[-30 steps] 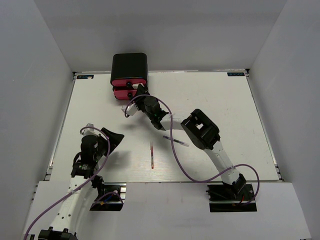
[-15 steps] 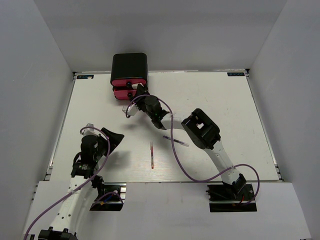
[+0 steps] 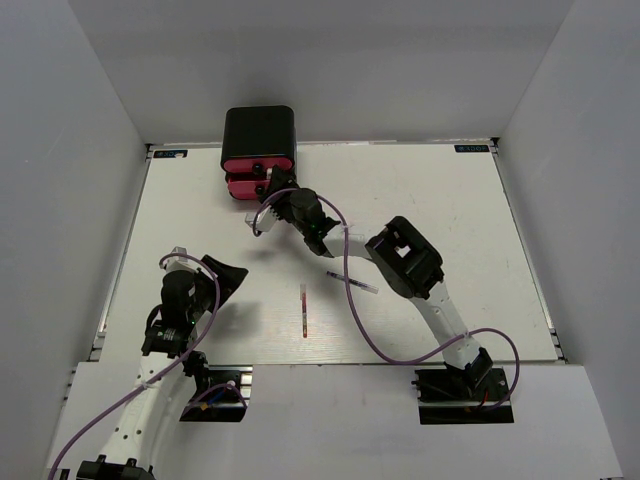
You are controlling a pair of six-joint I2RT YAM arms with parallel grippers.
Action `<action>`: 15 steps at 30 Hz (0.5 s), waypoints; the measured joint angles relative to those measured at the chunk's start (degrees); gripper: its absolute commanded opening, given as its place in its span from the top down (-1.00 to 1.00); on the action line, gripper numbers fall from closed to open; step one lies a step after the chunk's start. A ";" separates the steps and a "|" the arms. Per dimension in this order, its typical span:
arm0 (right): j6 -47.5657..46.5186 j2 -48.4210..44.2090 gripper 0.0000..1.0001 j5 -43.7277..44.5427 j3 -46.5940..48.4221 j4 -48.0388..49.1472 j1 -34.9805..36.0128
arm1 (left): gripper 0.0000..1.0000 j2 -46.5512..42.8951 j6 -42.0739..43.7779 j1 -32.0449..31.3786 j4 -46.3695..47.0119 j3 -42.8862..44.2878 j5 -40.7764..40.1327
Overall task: Sort the stationery into containers
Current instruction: Place the stationery in the drawer.
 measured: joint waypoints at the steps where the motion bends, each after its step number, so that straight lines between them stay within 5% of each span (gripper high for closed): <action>1: -0.04 -0.20 -0.15 -0.15 0.00 -0.13 0.00 | -0.78 0.00 0.00 0.00 0.00 0.00 -0.02; 15: 1.51 -5.20 -0.08 -1.22 -5.95 -1.46 0.00 | -0.78 1.40 0.00 0.00 1.18 0.00 0.02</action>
